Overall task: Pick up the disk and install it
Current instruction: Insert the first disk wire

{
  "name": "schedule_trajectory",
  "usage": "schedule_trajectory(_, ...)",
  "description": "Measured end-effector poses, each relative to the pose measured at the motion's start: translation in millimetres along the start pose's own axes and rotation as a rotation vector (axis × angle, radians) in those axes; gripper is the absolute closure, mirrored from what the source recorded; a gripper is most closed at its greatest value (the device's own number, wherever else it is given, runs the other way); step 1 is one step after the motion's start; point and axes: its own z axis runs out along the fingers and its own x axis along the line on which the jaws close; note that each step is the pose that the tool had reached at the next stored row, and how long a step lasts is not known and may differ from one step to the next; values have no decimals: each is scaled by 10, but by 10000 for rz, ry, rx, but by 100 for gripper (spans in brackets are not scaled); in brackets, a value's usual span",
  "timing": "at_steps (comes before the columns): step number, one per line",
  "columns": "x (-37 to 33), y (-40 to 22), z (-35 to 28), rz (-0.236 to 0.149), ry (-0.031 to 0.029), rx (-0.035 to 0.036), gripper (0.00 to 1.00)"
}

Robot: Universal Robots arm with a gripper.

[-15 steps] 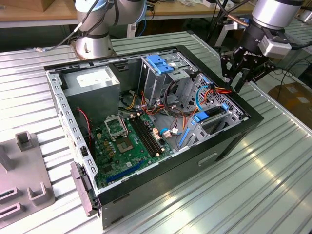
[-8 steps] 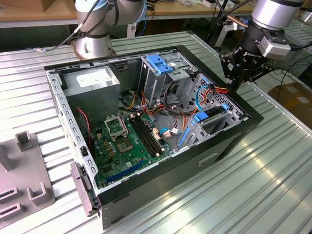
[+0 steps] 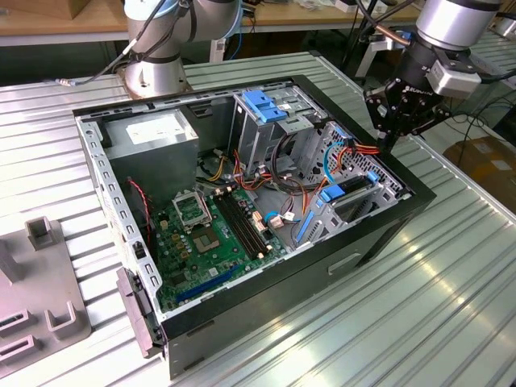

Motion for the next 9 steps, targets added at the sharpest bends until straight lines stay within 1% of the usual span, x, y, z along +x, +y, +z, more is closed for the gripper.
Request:
schedule_trajectory(2,2,0,-28,0,8,-10,83)
schedule_trajectory(3,4,1,-54,0,10,-13,83)
schedule_trajectory(6,5,1,-75,16,10,-14,83)
schedule_trajectory(9,5,1,-79,180,7,-24,83)
